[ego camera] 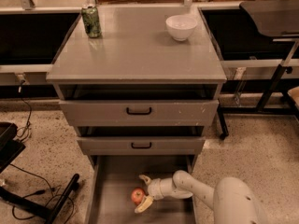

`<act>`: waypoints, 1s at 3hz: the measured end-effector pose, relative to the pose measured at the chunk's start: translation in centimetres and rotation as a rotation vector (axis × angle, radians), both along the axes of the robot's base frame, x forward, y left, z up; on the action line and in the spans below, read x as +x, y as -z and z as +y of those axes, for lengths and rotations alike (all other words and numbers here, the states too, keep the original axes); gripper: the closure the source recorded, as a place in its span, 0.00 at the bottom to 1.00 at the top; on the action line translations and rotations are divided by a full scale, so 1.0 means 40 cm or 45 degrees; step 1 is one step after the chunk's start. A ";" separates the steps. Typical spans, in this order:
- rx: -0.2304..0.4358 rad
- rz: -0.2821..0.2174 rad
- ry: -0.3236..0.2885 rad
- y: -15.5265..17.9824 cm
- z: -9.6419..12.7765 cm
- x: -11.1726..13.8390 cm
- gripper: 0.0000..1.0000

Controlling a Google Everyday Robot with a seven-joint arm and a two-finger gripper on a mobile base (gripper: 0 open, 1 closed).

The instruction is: Place apple into bottom drawer

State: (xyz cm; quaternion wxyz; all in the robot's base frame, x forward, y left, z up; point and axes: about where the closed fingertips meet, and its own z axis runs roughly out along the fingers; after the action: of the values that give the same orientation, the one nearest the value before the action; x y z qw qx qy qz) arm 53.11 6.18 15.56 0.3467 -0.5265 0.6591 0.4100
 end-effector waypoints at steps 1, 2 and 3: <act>0.017 0.009 -0.143 -0.115 -0.038 -0.055 0.00; 0.000 -0.014 -0.288 -0.266 -0.120 -0.125 0.00; -0.129 0.007 -0.433 -0.392 -0.197 -0.214 0.00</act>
Offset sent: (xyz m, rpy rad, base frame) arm -0.0898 -0.0957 0.1926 -0.0160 -0.0361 0.3755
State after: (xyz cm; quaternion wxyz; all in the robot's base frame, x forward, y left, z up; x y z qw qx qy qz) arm 44.55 -1.69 31.25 0.2436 -0.6461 0.5812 0.4306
